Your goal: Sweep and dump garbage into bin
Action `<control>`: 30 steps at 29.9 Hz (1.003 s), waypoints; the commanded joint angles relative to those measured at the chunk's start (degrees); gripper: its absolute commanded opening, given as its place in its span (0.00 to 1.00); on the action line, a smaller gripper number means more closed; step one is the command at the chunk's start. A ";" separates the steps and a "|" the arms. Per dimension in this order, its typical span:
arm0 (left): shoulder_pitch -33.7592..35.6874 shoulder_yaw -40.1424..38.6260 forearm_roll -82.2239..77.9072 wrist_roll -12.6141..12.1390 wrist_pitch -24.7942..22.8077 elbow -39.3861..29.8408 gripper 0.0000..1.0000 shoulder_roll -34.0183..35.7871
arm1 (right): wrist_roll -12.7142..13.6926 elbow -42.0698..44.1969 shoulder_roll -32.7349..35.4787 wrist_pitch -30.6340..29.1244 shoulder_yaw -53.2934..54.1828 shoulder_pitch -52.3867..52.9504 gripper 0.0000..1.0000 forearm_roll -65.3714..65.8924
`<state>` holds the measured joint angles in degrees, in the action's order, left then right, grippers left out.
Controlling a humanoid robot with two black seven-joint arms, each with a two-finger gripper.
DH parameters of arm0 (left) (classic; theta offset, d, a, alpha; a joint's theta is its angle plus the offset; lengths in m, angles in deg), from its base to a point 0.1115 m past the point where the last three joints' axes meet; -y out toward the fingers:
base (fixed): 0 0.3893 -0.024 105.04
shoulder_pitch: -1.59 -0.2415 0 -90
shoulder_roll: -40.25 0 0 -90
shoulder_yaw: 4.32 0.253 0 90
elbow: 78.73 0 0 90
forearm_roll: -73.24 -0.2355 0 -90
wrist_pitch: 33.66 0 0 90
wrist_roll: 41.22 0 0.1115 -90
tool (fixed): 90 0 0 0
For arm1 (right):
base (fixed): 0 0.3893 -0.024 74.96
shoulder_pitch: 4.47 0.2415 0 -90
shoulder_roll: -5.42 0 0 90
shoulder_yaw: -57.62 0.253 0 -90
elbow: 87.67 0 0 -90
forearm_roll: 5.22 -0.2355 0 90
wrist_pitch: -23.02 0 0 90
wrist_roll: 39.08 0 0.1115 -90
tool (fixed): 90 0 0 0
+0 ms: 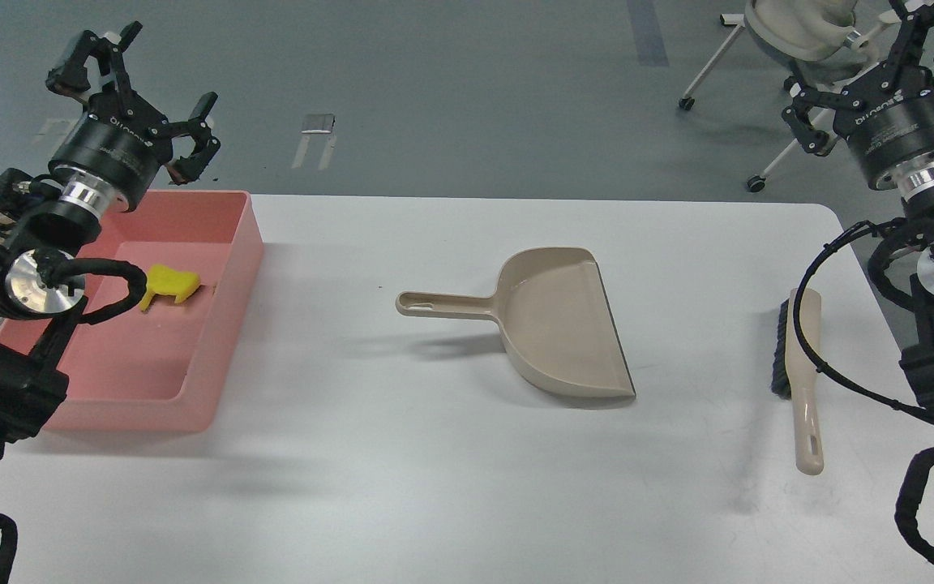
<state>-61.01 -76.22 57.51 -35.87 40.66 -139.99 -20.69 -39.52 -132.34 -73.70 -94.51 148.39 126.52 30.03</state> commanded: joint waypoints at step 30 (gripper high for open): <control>-2.44 -1.32 0.97 0.54 -0.93 -0.26 0.97 -0.50 | 0.00 0.11 -2.88 -0.07 1.33 -0.30 1.00 -4.90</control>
<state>-63.43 -77.46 58.54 -35.30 39.93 -139.99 -21.22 -39.61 -132.06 -76.57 -94.61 149.52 126.38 28.23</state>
